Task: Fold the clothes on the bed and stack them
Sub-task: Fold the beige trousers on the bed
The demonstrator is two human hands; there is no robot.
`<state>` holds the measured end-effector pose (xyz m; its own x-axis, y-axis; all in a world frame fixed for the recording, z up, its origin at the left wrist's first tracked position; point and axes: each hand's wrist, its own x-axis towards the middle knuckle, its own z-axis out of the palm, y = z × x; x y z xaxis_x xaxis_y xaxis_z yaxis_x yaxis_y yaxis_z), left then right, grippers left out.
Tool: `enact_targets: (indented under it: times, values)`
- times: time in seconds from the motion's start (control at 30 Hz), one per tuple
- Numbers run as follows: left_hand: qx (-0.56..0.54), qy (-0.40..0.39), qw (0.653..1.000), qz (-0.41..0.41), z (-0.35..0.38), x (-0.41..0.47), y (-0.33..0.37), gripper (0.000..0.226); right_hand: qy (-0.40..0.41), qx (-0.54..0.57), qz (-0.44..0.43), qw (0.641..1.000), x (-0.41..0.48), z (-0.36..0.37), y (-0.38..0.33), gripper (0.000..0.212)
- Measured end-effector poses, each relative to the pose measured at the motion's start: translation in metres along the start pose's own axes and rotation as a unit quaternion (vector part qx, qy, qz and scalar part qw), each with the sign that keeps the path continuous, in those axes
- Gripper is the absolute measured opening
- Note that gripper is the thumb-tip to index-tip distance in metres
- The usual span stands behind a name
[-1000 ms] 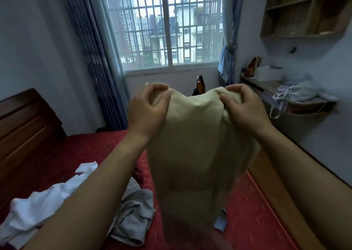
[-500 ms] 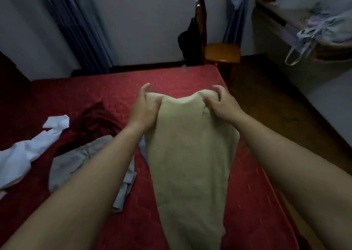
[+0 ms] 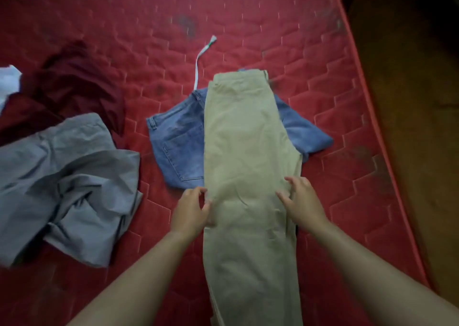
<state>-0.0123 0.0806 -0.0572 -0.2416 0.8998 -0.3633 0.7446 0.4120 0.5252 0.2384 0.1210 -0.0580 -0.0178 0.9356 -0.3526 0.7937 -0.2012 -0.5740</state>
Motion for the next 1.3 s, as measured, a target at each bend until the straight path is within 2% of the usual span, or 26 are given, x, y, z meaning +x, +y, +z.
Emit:
enact_targets:
  times: [0.13,0.27,0.37,0.47,0.53,0.63,0.7,0.83,0.93,1.0,1.1,1.2,1.23,1.3]
  values:
    - [0.005,0.000,1.000,-0.027,0.045,0.016,-0.017,0.046,0.056,0.020,0.047,0.997,-0.004,0.046,0.028,0.055]
    - [-0.001,-0.028,0.999,-0.042,0.070,0.014,-0.026,0.065,0.095,0.137,0.096,0.981,-0.014,0.072,0.032,0.063]
    - [-0.056,0.016,0.998,-0.010,0.069,0.014,-0.023,0.056,0.117,0.216,0.101,0.964,-0.023,0.069,0.029,0.053]
    - [-0.106,0.073,0.990,0.056,0.063,0.008,-0.017,0.041,0.201,0.177,0.077,0.960,-0.034,0.056,0.032,0.040]
    - [-0.107,0.055,0.990,0.074,0.065,-0.001,-0.017,0.042,0.229,0.151,0.088,0.958,-0.037,0.050,0.041,0.037]
    - [-0.071,-0.005,0.997,0.035,0.076,-0.009,-0.024,0.057,0.179,0.130,0.134,0.966,-0.028,0.049,0.055,0.042]
    - [-0.051,-0.002,0.999,0.011,0.081,-0.002,-0.026,0.067,0.165,0.135,0.113,0.971,-0.015,0.049,0.055,0.049]
    - [-0.059,-0.015,0.998,0.013,0.086,0.020,-0.023,0.077,0.146,0.175,0.096,0.969,0.013,0.051,0.047,0.060]
    - [-0.180,-0.030,0.983,-0.025,0.086,0.025,-0.017,0.072,0.157,0.180,0.095,0.966,0.015,0.052,0.048,0.059]
    - [-0.218,-0.019,0.975,-0.031,0.085,0.020,-0.018,0.065,0.180,0.189,0.084,0.962,0.010,0.052,0.050,0.058]
    - [-0.191,0.027,0.981,0.032,0.076,0.008,-0.022,0.060,0.180,0.198,0.078,0.960,-0.005,0.052,0.058,0.057]
    - [-0.132,0.056,0.988,0.056,0.064,-0.003,-0.022,0.053,0.087,0.223,0.117,0.964,-0.024,0.052,0.061,0.067]
    - [-0.116,0.046,0.991,0.054,0.060,-0.007,-0.021,0.051,0.062,0.219,0.121,0.966,-0.030,0.051,0.059,0.069]
    - [-0.112,-0.005,0.993,0.048,0.051,-0.015,-0.014,0.048,0.073,0.226,0.094,0.967,-0.039,0.043,0.047,0.069]
